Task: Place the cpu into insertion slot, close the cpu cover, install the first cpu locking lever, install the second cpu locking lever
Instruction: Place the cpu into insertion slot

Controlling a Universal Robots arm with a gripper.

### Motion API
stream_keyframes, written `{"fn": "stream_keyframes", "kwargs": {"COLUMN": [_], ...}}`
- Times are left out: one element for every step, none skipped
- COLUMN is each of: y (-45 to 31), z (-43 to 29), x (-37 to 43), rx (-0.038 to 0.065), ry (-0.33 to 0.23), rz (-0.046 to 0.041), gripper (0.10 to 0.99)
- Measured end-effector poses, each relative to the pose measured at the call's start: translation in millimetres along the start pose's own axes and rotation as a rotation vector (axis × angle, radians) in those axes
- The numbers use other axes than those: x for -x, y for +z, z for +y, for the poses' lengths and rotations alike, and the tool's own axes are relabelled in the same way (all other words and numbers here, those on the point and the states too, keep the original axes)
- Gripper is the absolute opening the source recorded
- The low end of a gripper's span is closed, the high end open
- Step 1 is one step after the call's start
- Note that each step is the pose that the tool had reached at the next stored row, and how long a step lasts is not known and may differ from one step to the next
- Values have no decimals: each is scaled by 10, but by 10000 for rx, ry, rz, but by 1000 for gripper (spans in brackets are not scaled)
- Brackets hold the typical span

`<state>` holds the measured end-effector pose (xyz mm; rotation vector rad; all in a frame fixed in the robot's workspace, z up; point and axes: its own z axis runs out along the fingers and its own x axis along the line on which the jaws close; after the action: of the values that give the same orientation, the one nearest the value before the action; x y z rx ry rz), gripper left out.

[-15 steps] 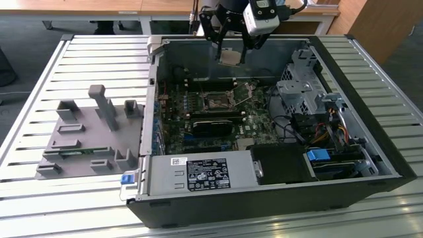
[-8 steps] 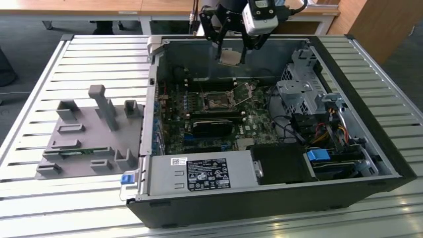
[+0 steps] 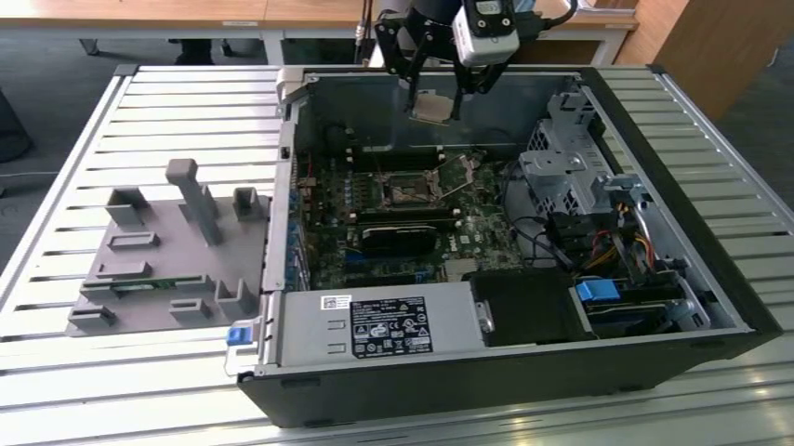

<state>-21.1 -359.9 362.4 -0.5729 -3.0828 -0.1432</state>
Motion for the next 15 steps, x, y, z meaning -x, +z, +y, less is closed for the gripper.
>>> {"fn": "stream_keyframes", "kwargs": {"y": [0,0,0,0,0,0,0,0,0,0,0,0,0,0,0], "z": [0,0,0,0,0,0,0,0,0,0,0,0,0,0,0], "x": [0,0,0,0,0,0,0,0,0,0,0,0,0,0,0], "rx": [0,1,1,2,2,4,5,5,5,6,6,7,8,9,10], "ry": [32,64,96,129,162,199,228,255,283,315,349,385,435,497,565], "rz": [-3,-6,-9,-11,-14,-18,-20,-23,-25,-28,-31,-34,-39,-45,-51], "gripper": [541,541,541,541,541,541,541,541,541,541,541,541,541,541,541]}}
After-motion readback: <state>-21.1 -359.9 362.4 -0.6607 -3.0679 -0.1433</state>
